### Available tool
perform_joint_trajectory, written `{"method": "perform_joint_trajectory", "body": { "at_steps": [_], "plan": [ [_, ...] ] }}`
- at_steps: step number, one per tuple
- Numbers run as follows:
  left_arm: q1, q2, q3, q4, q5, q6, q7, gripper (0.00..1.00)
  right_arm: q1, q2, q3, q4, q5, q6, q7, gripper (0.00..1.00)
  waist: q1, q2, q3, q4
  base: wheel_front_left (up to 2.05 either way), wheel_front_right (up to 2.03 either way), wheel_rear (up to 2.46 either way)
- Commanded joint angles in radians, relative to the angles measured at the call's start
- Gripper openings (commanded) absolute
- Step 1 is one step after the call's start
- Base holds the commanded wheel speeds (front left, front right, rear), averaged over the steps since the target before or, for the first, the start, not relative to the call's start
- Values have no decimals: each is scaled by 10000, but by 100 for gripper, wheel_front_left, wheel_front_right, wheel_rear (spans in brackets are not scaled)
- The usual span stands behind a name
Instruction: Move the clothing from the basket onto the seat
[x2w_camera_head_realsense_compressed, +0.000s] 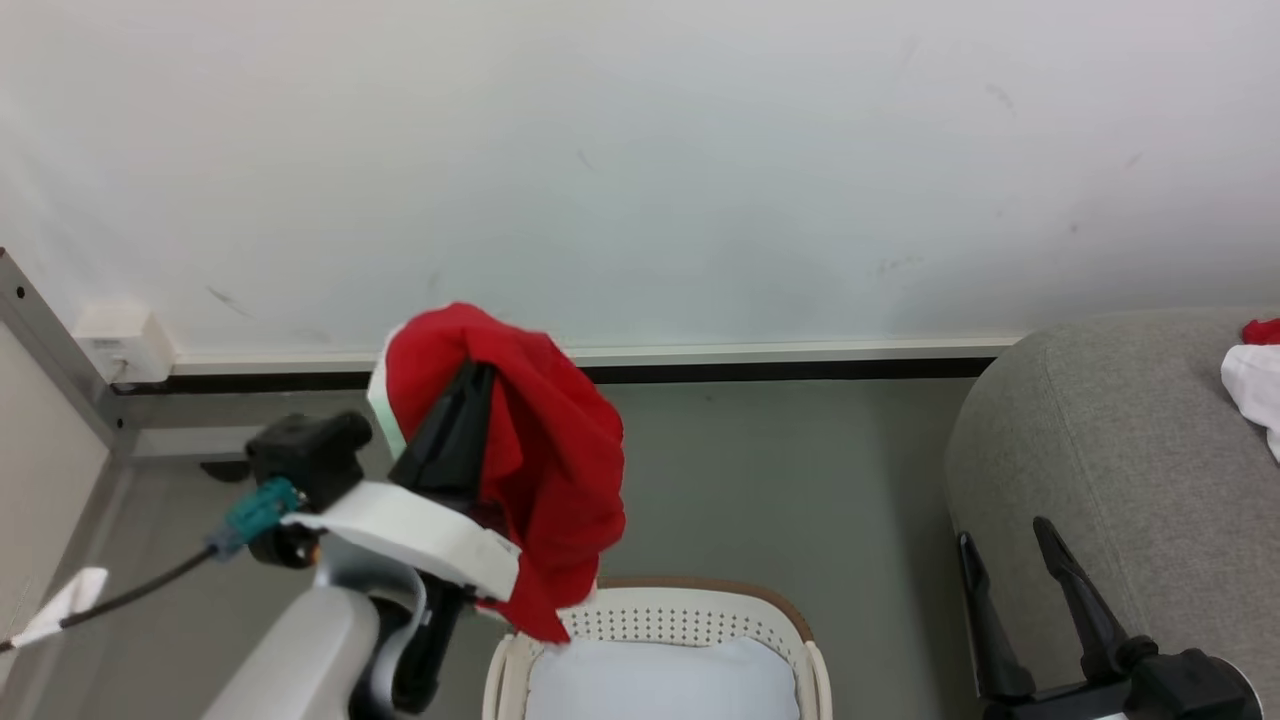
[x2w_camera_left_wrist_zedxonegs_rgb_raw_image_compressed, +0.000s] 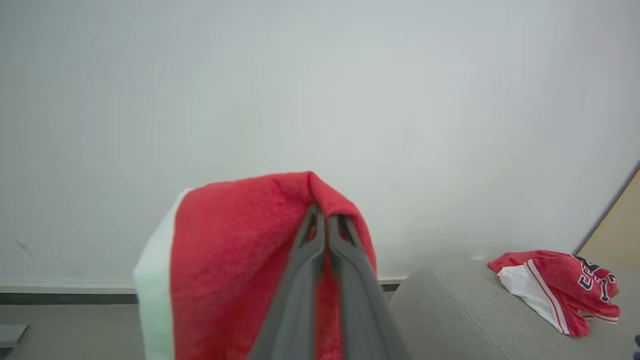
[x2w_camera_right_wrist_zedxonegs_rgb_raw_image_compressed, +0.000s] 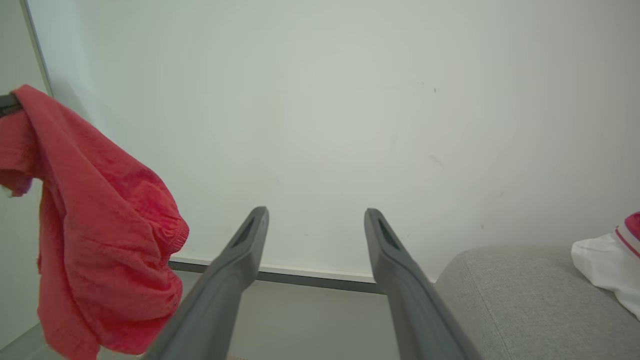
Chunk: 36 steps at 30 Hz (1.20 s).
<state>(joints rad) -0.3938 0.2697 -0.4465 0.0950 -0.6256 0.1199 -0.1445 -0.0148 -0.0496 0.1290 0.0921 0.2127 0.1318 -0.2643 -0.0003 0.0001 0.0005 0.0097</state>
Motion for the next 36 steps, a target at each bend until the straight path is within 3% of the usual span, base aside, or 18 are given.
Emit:
{"method": "perform_joint_trajectory", "body": {
  "at_steps": [1, 6, 14, 26, 36],
  "plan": [
    [-228, 206, 92, -355, 108, 58, 161, 0, 148, -15, 82, 23, 87, -24, -1, 100, 3, -1, -60, -41, 0, 0, 0],
    [-894, 672, 365, -1541, 256, 270, 766, 0, 106, -14, 395, 131, 169, -22, -1, 100, 3, -1, -181, -97, 0, 0, 0],
    [-1400, 996, 576, -2263, 350, 550, 1262, 0, -25, -15, 1114, 107, 217, -24, -1, 100, 3, -1, -218, -226, 0, 0, 0],
    [-1080, 796, 261, -2815, 335, 730, 1434, 0, -1113, -24, 3763, -790, 191, -24, -1, 100, 3, -1, -285, -263, 0, 0, 0],
    [-1267, 513, -166, -2680, 354, 614, 1447, 0, -3628, -23, 5257, 635, 696, -24, -1, 100, 3, -1, -250, -156, 0, 0, 0]
  ]
}}
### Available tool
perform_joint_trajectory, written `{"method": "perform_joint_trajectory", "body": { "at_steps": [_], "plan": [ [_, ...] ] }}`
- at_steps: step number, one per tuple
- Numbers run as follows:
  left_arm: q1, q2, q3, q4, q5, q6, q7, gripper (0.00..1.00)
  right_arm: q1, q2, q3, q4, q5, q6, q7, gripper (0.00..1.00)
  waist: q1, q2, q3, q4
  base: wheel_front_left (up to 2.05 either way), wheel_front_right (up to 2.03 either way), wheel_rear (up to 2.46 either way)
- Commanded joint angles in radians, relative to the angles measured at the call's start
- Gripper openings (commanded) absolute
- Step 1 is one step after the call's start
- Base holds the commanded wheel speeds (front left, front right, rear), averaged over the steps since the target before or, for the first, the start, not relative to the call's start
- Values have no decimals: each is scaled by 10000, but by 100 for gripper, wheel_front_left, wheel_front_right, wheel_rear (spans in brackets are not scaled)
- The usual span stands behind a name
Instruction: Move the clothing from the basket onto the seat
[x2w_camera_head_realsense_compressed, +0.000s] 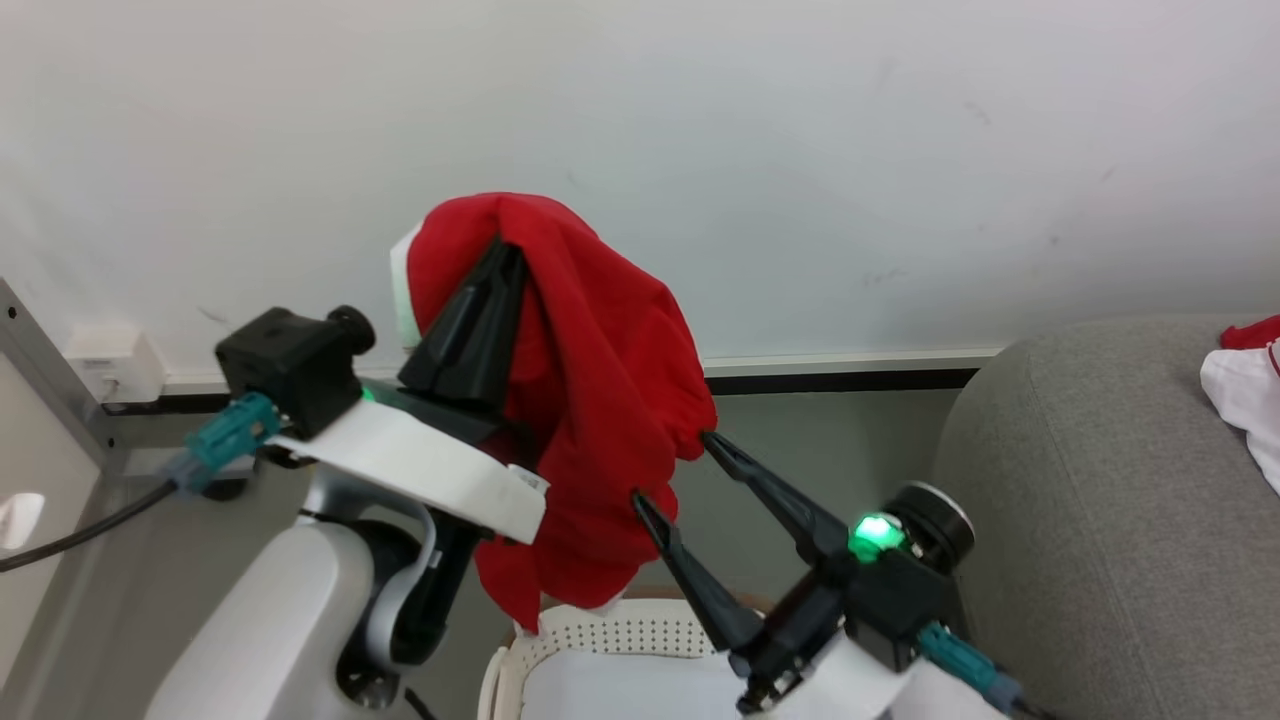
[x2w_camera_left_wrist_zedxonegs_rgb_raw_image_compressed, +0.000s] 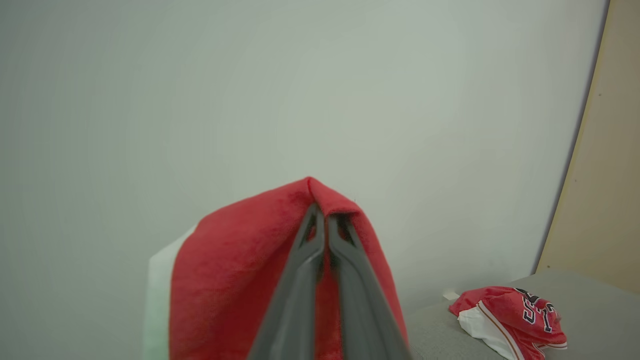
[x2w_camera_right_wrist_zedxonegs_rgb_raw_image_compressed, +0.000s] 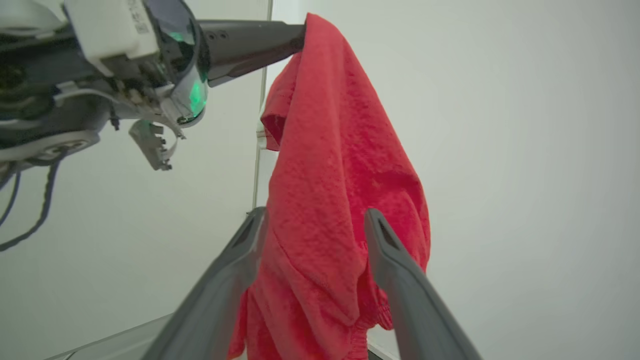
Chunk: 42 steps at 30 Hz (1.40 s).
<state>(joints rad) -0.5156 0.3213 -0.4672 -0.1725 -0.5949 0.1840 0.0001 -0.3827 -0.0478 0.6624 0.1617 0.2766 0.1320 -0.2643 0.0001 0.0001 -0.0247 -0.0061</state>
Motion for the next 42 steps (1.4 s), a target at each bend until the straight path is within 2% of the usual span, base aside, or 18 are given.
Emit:
{"method": "perform_joint_trajectory", "body": {
  "at_steps": [1, 7, 11, 12, 13, 14, 17, 23, 24, 25, 42],
  "plan": [
    [-90, -45, -21, 19, 48, -67, 16, 0, -230, -43, 69, 144, 76, -26, -1, 100, -1, -1, 7, 32, 0, 0, 0],
    [-326, -347, -392, 162, 2, -254, 21, 0, -1614, -33, 695, 1538, 831, -24, 1, 100, -1, -1, -29, 326, 0, 0, 0],
    [-425, -506, -594, 213, -4, -309, 32, 0, -2210, -36, 1596, 2386, 2149, -26, -1, 100, -1, -1, -82, 537, 0, 0, 0],
    [-442, -545, -638, 225, -11, -322, 32, 0, -2349, -36, 1810, 2573, 2499, -24, -1, 89, -1, -1, -97, 587, 0, 0, 0],
    [-458, -577, -671, 242, -22, -333, 29, 0, -2486, -34, 2016, 2621, 2924, -26, -1, 23, -1, -1, -105, 627, 0, 0, 0],
    [-482, -606, -694, 259, -30, -345, 19, 0, -2647, -34, 2213, 2661, 3208, -24, -1, 0, -1, -1, -109, 664, 0, 0, 0],
    [-489, -609, -684, 314, -41, -296, -6, 0, -2874, -51, 2266, 2619, 3828, -24, -1, 0, -1, -1, -110, 732, 0, 0, 0],
    [-385, -486, -607, 478, -16, -236, -92, 0, -3079, -45, 2082, 2655, 3961, -26, -1, 0, -1, -1, -90, 742, 0, 0, 0],
    [-362, -469, -580, 516, 9, -207, -123, 30, -3081, -43, 1988, 2637, 3905, -26, -1, 0, -1, -1, -79, 727, 0, 0, 0],
    [-313, -428, -581, 579, 41, -195, -139, 100, -3067, -39, 1904, 2605, 3831, -26, -1, 0, -1, -1, -70, 709, 0, 0, 0],
    [278, -210, -759, 774, -106, -160, -146, 100, -2680, -39, 463, 2529, 3041, -26, 0, 0, -1, -1, 130, 180, 0, 0, 0]
  ]
}}
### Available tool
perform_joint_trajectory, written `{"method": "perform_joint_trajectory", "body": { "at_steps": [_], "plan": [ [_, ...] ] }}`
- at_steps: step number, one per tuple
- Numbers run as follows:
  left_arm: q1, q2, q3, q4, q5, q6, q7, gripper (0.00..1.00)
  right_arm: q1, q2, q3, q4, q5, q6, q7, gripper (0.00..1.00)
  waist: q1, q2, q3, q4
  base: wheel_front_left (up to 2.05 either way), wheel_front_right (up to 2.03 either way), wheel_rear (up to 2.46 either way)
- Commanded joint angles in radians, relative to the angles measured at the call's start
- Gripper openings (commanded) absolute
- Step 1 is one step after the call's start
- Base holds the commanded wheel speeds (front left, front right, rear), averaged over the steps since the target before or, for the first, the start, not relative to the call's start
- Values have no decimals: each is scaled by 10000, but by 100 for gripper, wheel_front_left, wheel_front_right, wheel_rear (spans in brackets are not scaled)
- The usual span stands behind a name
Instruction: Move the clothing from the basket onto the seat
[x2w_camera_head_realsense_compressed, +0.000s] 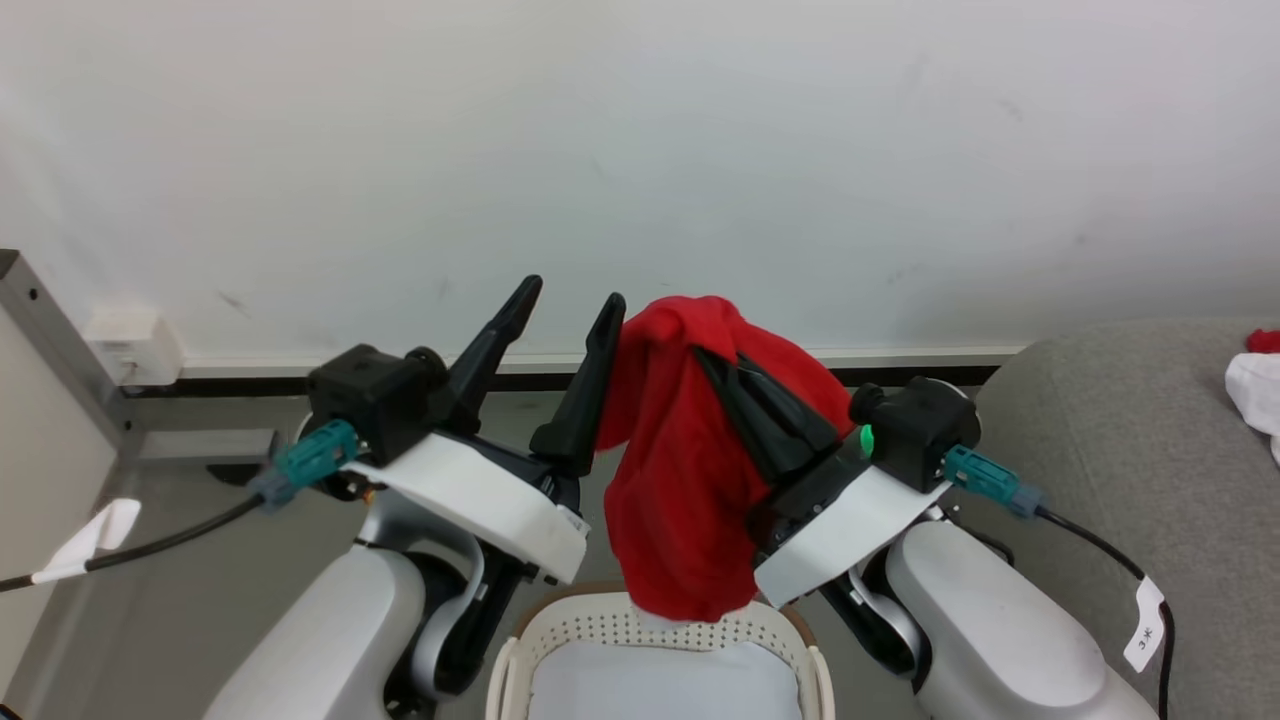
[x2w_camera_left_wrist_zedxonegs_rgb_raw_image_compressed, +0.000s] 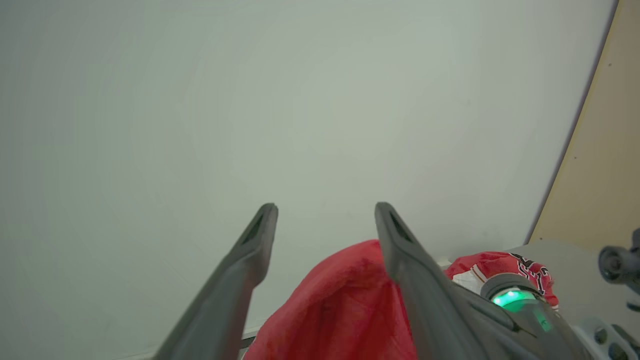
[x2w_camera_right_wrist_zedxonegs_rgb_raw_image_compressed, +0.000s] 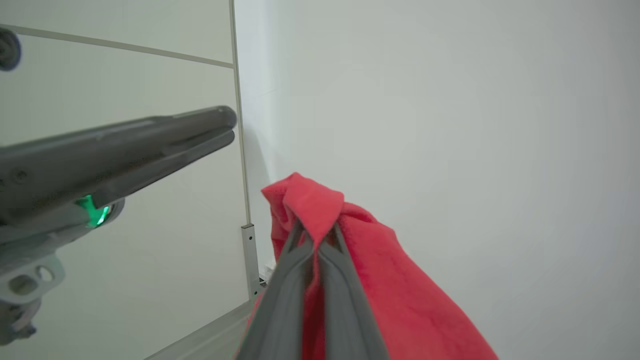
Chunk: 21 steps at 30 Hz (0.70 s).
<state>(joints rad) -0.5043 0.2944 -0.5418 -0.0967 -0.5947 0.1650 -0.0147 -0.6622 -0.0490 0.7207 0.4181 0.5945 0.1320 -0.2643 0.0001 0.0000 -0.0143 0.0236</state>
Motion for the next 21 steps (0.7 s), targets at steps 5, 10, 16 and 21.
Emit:
{"method": "perform_joint_trajectory", "body": {
  "at_steps": [5, 10, 16, 21],
  "plan": [
    [399, 177, -168, -42, -47, -35, 16, 100, 174, -27, -620, -72, -465, -24, -2, 0, -1, 0, 133, -551, 0, 0, 0],
    [616, 255, -338, -61, 31, -99, -27, 100, 220, -27, -983, -83, -830, -24, 0, 0, -1, 0, 227, -1022, 0, 0, 0],
    [854, 243, -610, -40, 124, -150, -136, 100, 261, -26, -1485, -140, -1269, -26, 0, 0, -1, 0, 358, -1860, 0, 0, 0],
    [988, 143, -796, -88, 191, -132, -231, 100, 285, -35, -1876, -258, -1541, -24, 0, 0, -1, 0, 505, -2765, 0, 0, 0]
  ]
}}
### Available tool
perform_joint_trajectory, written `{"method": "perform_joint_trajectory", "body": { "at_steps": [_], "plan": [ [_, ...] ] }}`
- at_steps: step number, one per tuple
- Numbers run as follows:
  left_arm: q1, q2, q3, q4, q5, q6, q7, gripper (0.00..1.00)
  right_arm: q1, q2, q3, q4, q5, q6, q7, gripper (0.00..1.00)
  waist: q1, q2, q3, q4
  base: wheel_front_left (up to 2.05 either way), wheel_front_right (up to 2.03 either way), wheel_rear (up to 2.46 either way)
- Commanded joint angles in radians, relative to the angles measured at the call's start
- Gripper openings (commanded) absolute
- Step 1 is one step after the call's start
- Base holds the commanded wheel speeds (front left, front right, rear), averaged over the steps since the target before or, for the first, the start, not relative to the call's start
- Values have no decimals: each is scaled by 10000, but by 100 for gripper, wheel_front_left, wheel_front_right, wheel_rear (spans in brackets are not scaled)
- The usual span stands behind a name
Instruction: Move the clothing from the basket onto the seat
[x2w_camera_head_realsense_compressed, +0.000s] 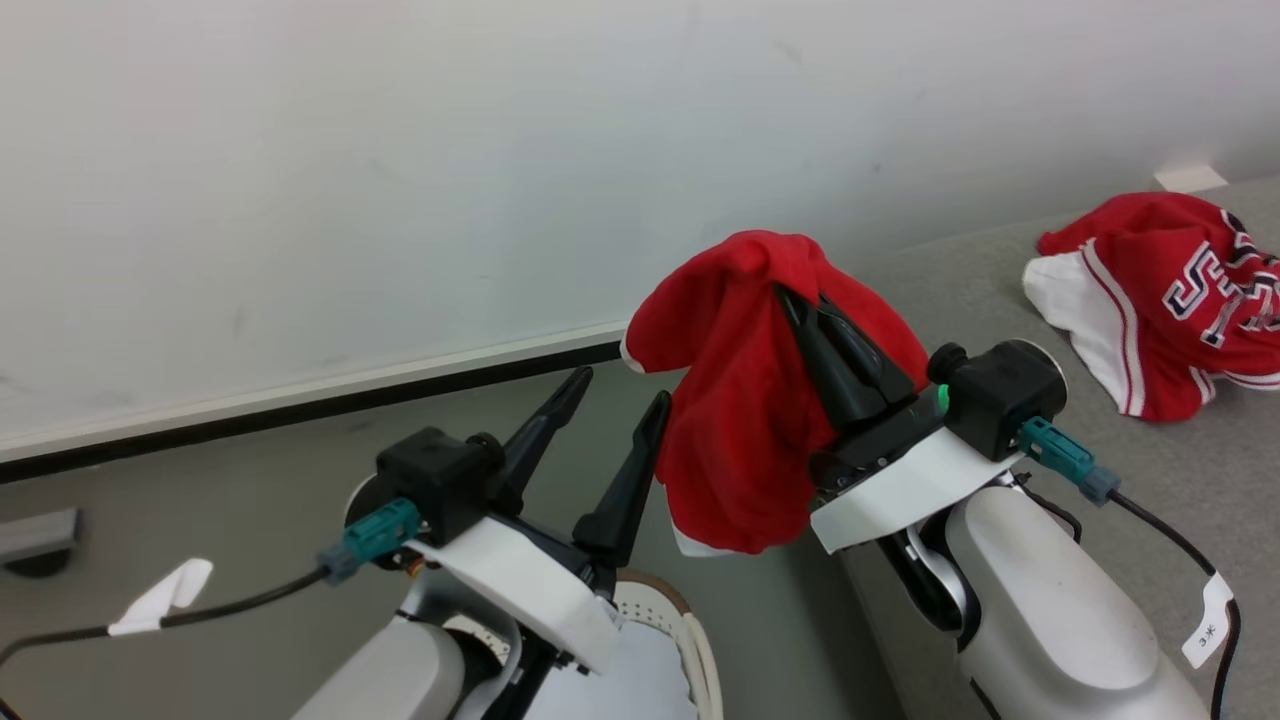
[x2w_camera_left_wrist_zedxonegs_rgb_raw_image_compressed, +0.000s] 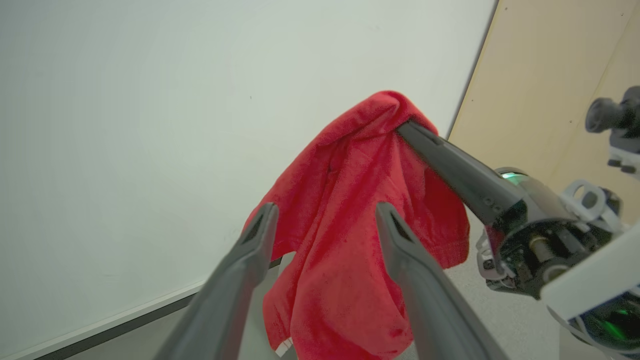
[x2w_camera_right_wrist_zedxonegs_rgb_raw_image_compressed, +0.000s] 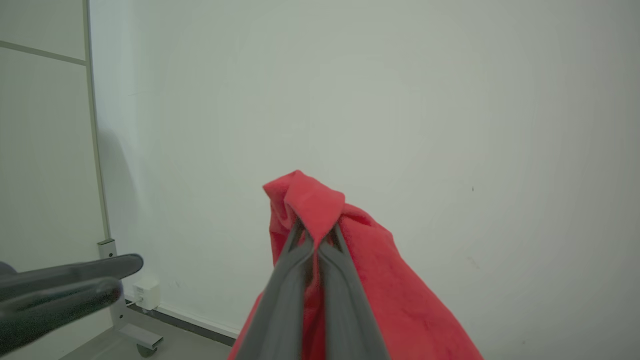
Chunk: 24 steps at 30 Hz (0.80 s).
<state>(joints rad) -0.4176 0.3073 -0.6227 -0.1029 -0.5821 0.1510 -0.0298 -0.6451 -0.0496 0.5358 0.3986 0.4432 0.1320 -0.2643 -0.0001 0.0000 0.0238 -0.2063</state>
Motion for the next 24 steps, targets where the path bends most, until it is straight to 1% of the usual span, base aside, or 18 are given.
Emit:
{"method": "perform_joint_trajectory", "body": {
  "at_steps": [1, 7, 12, 15, 18, 22, 24],
  "plan": [
    [112, -36, -70, -33, 82, -24, -85, 100, 132, -50, -150, -100, -67, -24, -2, 0, 1, 0, 159, -618, 0, 0, 0],
    [12, -254, -501, -59, 327, -182, -283, 100, 380, -363, -724, -463, -287, -26, -2, 0, 1, 0, 453, -1584, 0, 0, 0],
    [-101, -432, -925, 65, 578, -371, -411, 100, 740, -773, -1596, -838, -366, -24, 0, 0, 1, 0, 761, -1975, 0, 0, 0],
    [-201, -571, -1190, 123, 730, -473, -515, 100, 937, -1019, -2128, -971, -474, -26, -2, 0, 1, 0, 980, -1987, 0, 0, 0],
    [-337, -640, -1385, 155, 893, -569, -604, 100, 954, -1231, -2699, -1030, -574, -25, -2, 0, 1, 0, 1347, -1847, 0, 0, 0],
    [-461, -700, -1634, 277, 1026, -751, -637, 100, 386, -1600, -3440, -832, -602, -25, 25, 0, 1, 0, 1875, -1441, 0, 0, 0],
    [-529, -715, -1725, 314, 1106, -788, -704, 100, -99, -1979, -3816, -598, -847, -26, 124, 0, 1, 0, 2178, -1214, 0, 0, 0]
  ]
}}
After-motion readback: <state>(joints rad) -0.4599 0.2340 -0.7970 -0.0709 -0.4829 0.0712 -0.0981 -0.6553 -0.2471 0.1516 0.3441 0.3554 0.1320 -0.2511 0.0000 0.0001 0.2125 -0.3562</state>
